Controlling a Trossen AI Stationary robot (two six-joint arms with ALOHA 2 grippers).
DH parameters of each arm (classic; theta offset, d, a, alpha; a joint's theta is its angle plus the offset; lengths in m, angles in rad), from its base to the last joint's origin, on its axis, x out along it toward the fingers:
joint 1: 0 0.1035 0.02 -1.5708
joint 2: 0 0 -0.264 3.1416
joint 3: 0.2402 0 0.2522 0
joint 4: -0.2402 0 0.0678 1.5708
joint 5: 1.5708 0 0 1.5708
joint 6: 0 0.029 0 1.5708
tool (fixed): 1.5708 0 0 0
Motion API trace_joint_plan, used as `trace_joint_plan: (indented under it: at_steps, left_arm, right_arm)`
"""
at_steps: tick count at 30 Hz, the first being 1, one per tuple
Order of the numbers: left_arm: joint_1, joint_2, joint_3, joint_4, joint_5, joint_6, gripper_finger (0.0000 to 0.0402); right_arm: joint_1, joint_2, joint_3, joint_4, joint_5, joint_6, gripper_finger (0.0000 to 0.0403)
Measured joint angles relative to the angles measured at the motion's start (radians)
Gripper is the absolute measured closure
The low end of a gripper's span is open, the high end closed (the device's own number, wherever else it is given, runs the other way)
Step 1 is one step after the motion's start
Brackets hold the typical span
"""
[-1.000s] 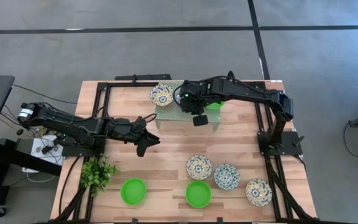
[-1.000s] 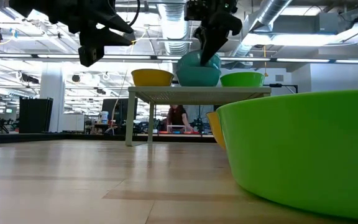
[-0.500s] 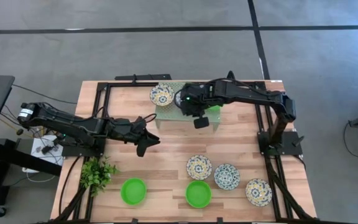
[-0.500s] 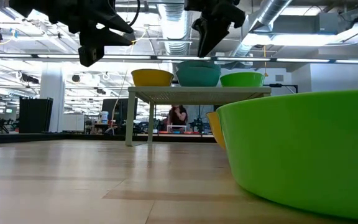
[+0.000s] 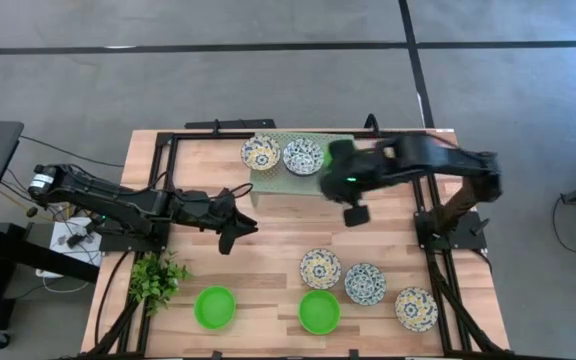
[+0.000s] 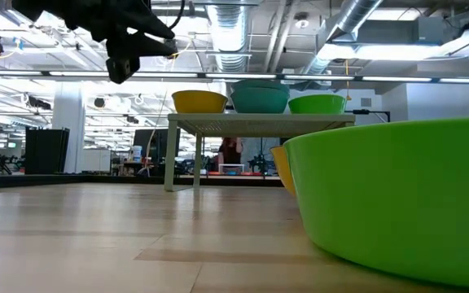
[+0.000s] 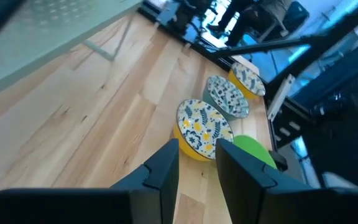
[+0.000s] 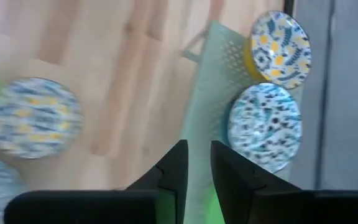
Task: Pick & Place Mini bowls
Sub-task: Stack the yellow patterned bowl on the yellow patterned bowl on the shelf
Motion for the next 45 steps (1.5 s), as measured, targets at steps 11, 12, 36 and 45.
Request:
trace_joint_plan:
  at_steps: [11,12,36,45]
  left_arm:
    - [-0.068,0.0,0.0,0.102,0.041,0.165,0.0295]
    - [-0.074,0.0,0.0,0.107,0.048,0.183,0.0295]
    - [-0.074,0.457,0.135,0.401,0.168,0.611,0.0273]
    - [-0.078,0.651,0.227,0.398,0.21,0.847,0.0244]
  right_arm:
    - [0.205,-0.467,-0.763,0.503,-0.055,0.27,0.0343]
    - [0.222,-0.507,-0.851,0.571,-0.055,0.3,0.0343]
    - [0.261,-0.665,-1.468,1.155,-0.053,0.492,0.0344]
    - [0.235,-0.663,-1.468,1.15,-0.055,0.524,0.0344]
